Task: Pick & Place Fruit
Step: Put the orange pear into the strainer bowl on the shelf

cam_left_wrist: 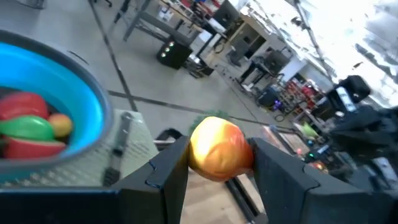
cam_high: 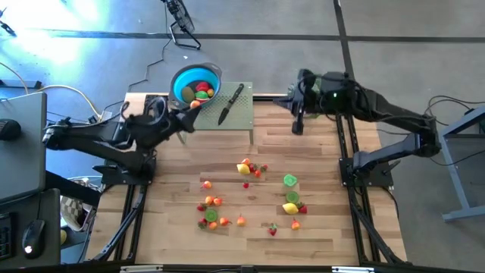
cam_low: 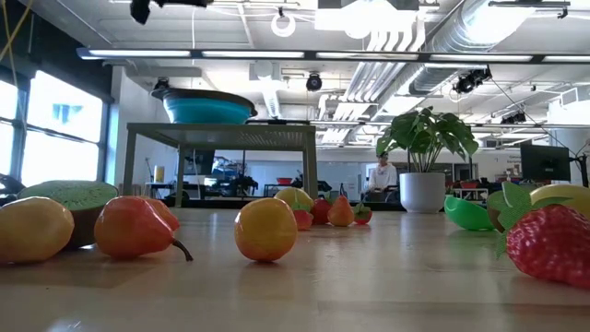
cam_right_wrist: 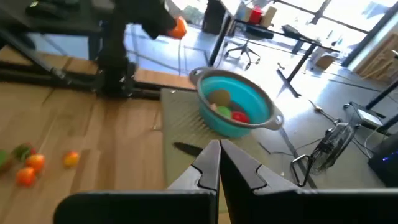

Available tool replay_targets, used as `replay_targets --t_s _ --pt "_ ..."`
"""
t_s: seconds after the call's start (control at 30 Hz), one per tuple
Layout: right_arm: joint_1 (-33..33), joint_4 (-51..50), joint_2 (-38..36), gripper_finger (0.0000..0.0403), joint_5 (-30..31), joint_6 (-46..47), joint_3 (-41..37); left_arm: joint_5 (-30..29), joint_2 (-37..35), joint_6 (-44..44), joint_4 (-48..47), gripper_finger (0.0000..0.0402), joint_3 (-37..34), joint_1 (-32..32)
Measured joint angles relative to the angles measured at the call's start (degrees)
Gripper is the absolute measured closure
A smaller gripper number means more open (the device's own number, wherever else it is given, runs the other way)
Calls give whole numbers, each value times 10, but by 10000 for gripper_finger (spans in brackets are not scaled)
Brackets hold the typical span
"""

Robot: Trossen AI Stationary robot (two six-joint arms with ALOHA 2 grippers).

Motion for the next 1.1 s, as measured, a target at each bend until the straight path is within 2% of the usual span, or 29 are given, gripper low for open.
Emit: replay_targets --t_s 0.23,0.47,0.7,0.9,1.1 --pt "-80 30 0 399 -58 3 0 120 -12 13 -24 243 0 143" --pt "-116 14 5 399 -58 4 0 232 -3 15 -46 242 0 270" --pt "-134 6 5 399 -57 4 0 347 38 15 -41 243 0 376" --pt "-140 -5 5 399 -57 4 0 408 87 11 -51 243 7 434" --pt "-140 -16 5 399 -55 4 0 429 136 47 -106 243 75 457"
